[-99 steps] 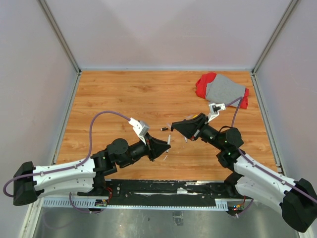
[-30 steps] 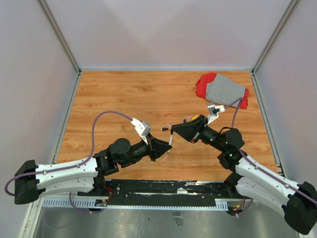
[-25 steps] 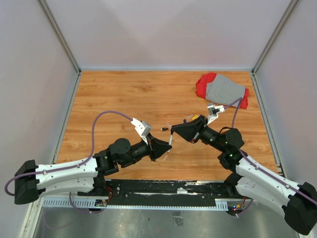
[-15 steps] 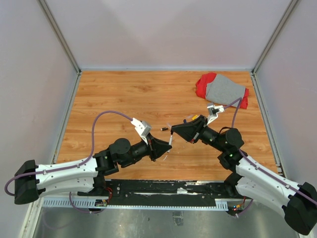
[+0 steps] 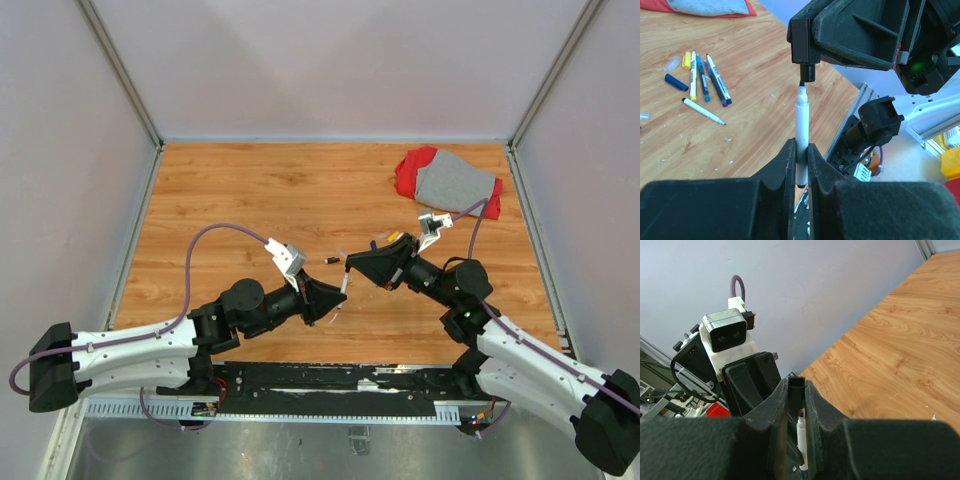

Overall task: Insert the pens into the pen caps
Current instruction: Insert the pen cap onto the pen.

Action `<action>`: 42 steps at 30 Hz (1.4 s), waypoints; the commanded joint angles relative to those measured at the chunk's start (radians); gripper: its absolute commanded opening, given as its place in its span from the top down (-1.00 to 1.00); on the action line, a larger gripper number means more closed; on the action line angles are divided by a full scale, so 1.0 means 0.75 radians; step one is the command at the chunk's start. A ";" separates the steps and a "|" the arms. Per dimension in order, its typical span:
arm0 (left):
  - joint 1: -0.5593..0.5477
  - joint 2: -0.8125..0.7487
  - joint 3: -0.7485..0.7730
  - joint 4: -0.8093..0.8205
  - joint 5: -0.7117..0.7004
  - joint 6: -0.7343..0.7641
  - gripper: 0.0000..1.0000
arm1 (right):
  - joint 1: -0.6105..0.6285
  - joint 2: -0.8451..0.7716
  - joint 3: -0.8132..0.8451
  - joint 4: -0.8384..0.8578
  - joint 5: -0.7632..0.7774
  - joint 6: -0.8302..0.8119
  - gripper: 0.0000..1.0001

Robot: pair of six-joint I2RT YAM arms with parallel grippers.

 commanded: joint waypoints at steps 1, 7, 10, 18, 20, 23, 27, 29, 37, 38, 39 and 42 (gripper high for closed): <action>-0.009 -0.024 -0.001 0.046 -0.017 0.004 0.99 | 0.021 -0.010 -0.025 -0.018 -0.002 -0.038 0.99; -0.009 -0.021 -0.003 0.051 -0.014 0.002 0.99 | 0.020 -0.008 -0.025 -0.023 0.006 -0.045 0.99; -0.010 -0.019 -0.003 0.053 -0.015 0.002 0.99 | 0.020 -0.007 -0.021 -0.023 0.010 -0.049 0.99; -0.009 -0.013 -0.001 0.055 -0.011 0.002 0.99 | 0.020 -0.033 -0.032 -0.030 0.054 -0.053 0.99; -0.009 -0.013 -0.001 0.055 -0.011 0.001 0.99 | 0.020 -0.043 -0.035 -0.030 0.065 -0.053 0.99; -0.010 -0.013 -0.003 0.056 -0.010 0.000 0.99 | 0.020 -0.044 -0.029 -0.037 0.058 -0.053 0.99; -0.009 -0.006 -0.002 0.062 -0.008 0.000 0.99 | 0.020 -0.042 -0.032 -0.034 0.060 -0.050 0.99; -0.010 0.000 -0.001 0.066 -0.003 0.000 0.99 | 0.020 -0.040 -0.029 -0.030 0.061 -0.049 0.99; -0.009 0.009 -0.001 0.071 0.000 -0.002 0.99 | 0.020 -0.030 -0.025 0.046 0.061 -0.017 0.99; -0.009 0.011 0.000 0.073 -0.001 -0.002 0.99 | 0.019 -0.032 -0.030 0.060 0.063 -0.010 0.99; -0.010 0.011 0.001 0.073 0.000 -0.002 0.99 | 0.019 -0.036 -0.033 0.073 0.068 -0.004 0.99; -0.009 0.014 0.001 0.073 0.002 -0.002 0.99 | 0.020 -0.045 -0.049 0.101 0.087 0.013 0.99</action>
